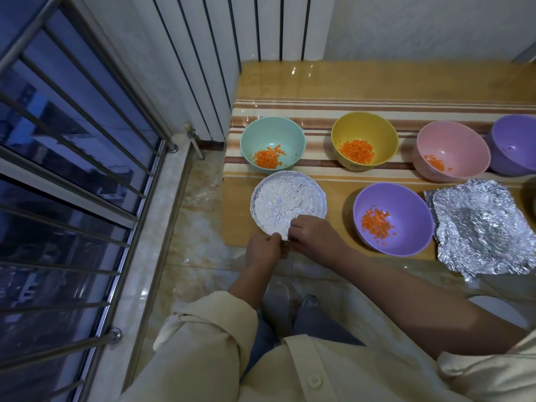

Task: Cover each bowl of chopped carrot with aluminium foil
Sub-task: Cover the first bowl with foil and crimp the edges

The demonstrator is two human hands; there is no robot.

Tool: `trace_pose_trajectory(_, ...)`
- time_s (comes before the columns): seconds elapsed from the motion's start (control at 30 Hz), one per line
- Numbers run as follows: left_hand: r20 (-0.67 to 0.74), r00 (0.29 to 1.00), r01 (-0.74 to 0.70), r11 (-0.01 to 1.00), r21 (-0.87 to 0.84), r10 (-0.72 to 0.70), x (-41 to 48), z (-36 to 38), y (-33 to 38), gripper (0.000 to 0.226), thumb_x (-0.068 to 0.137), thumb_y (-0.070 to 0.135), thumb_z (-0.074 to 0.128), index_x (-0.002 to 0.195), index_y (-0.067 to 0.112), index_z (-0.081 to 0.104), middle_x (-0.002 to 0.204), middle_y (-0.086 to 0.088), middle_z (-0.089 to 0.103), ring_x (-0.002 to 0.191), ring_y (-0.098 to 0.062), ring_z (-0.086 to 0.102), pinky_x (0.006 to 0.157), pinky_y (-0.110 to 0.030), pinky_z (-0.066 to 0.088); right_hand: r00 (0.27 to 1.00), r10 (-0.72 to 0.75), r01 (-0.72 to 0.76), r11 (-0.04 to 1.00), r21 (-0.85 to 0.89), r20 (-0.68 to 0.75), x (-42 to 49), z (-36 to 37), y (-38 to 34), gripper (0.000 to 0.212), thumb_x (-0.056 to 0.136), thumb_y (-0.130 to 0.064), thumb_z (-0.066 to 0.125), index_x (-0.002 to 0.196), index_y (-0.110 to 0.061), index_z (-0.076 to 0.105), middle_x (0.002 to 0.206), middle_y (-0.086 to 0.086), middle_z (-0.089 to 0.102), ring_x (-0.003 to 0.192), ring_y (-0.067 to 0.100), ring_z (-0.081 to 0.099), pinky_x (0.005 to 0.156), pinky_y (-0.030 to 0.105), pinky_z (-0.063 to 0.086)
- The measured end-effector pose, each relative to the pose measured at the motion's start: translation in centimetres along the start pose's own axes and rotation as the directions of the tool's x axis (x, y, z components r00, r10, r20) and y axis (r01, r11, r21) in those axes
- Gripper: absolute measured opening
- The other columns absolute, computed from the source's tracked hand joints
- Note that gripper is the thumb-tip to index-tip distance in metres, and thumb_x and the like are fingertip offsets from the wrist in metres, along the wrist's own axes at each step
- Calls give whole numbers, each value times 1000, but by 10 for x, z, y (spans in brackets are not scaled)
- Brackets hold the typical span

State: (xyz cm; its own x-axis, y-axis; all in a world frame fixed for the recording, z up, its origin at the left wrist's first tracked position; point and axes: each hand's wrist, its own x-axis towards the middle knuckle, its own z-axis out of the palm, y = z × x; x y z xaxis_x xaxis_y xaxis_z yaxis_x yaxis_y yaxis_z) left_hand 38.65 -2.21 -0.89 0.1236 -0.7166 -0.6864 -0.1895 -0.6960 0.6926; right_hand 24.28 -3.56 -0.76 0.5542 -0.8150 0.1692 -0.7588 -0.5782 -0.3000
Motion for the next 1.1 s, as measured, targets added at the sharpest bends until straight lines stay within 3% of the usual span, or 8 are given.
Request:
trace_pose_trajectory(0.1,-12,1000,25,1000,-12,-25,5,2,-2,42,90,9,49,52,10,68,70,-19,74,74,-37,74,83,-49,59,1000,24,-24,1000,20,-9,-1,4,-1,25,62,-3,81,58,-8,57,60,5,53,54,23,52,48,24,29)
trace_pose_trajectory(0.3,34,993,112,993,-30,-111,-4,1,6,30,96,26,54,78,5,66,72,-12,69,52,-20,64,57,-28,45,999,48,-47,998,46,-24,-2,4,-3,23,64,-3,80,59,-7,57,60,6,53,55,24,53,47,24,30)
trace_pose_trajectory(0.47,62,992,118,987,-106,-112,-5,6,9,27,98,3,36,100,-7,61,83,-22,68,47,-19,65,38,-19,42,998,60,-58,997,59,-24,-2,6,-5,23,65,-5,79,58,-8,57,59,5,52,55,24,53,44,27,35)
trace_pose_trajectory(0.57,61,993,105,988,-117,-99,-5,5,12,32,97,-1,34,112,-14,58,94,-29,66,52,-24,65,41,-24,51,997,68,-67,995,70,-23,-2,6,-5,22,64,-7,82,61,-9,61,61,4,54,56,23,54,46,26,35)
trace_pose_trajectory(0.77,75,994,84,994,-64,-79,2,-6,15,28,96,-2,32,111,-6,57,75,-21,66,44,-19,65,43,-25,53,999,29,-28,999,43,-14,-9,0,2,26,59,-8,85,63,-8,59,64,6,56,58,26,55,50,25,35)
trace_pose_trajectory(0.97,71,986,161,975,-153,-151,1,-2,6,25,99,22,49,100,3,65,90,-19,74,61,-23,70,60,-28,45,1000,22,-22,999,28,-15,-2,1,-3,26,60,-1,80,56,-7,56,58,7,53,53,25,53,45,26,34)
trace_pose_trajectory(1.03,96,982,178,969,-174,-163,-1,1,5,22,99,16,46,99,2,63,87,-18,73,65,-23,70,56,-24,46,1000,17,-17,1000,24,-6,-2,2,-4,26,60,-1,81,55,-7,56,57,6,53,52,25,53,45,26,33)
trace_pose_trajectory(1.1,74,986,158,974,-163,-147,0,2,5,24,98,4,40,103,-6,61,77,-19,68,56,-20,67,44,-19,44,1000,14,-14,999,30,9,-2,4,-6,27,61,-3,81,55,-7,55,57,6,53,52,24,53,44,25,34)
